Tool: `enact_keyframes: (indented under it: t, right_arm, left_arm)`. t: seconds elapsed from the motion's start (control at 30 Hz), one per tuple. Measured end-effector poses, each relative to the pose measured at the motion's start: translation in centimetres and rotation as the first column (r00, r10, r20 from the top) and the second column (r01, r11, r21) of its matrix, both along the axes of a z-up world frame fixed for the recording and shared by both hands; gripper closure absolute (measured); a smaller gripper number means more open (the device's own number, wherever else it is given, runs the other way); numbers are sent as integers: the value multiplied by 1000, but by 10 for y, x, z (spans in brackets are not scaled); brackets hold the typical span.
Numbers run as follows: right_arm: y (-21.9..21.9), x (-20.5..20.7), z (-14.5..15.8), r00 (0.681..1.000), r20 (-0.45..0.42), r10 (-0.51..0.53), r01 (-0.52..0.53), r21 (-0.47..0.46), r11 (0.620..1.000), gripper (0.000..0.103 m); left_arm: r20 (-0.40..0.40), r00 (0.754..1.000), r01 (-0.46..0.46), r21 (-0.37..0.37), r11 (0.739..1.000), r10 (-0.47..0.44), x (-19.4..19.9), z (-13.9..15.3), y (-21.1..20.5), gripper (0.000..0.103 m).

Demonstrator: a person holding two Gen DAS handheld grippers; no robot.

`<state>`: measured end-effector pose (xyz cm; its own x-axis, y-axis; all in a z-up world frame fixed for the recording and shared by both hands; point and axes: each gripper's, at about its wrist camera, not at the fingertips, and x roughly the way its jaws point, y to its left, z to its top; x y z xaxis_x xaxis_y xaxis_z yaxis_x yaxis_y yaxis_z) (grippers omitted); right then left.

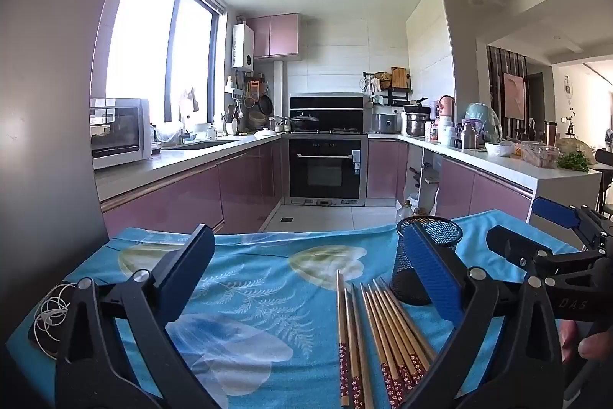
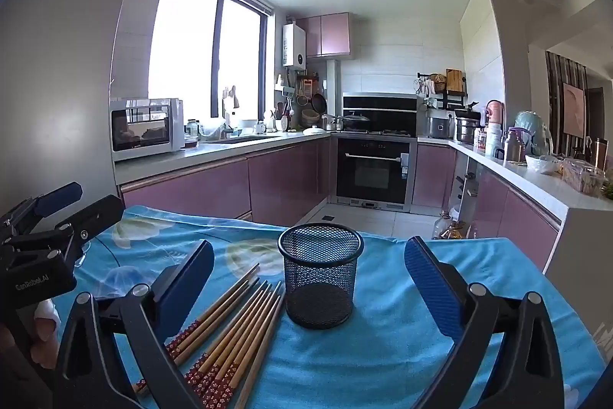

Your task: Organize utensils

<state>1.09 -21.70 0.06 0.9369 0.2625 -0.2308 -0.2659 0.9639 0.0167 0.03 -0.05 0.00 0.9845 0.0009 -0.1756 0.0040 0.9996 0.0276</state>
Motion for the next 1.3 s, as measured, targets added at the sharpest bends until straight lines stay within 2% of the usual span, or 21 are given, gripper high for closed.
enact_keyframes:
  t: [0.17, 0.23, 0.33, 0.4, 1.3]
  right_arm:
    - [0, 0, 0, 1000, -4, 3, -3, 22, 1000, 7]
    - [1, -1, 0, 1000, -3, 3, -3, 29, 1000, 7]
    - [-22, 14, -2, 1000, -3, 5, -5, 41, 999, 7]
    - [6, -8, 2, 1000, 29, 8, -8, -20, 1000, 7]
    - [13, -11, 3, 998, 63, -4, 6, -23, 1000, 7]
  left_arm:
    - [-7, 1000, 4, -4, 1000, -4, 5, 3, -1, 6]
    - [20, 1000, 1, -2, 1000, -1, 1, 3, -3, 6]
    - [34, 999, -3, -4, 1000, 3, -5, 4, -3, 6]
    - [32, 999, -2, -6, 1000, 2, -6, 7, -2, 6]
    - [57, 998, -14, -28, 1000, 16, -11, 1, 1, 6]
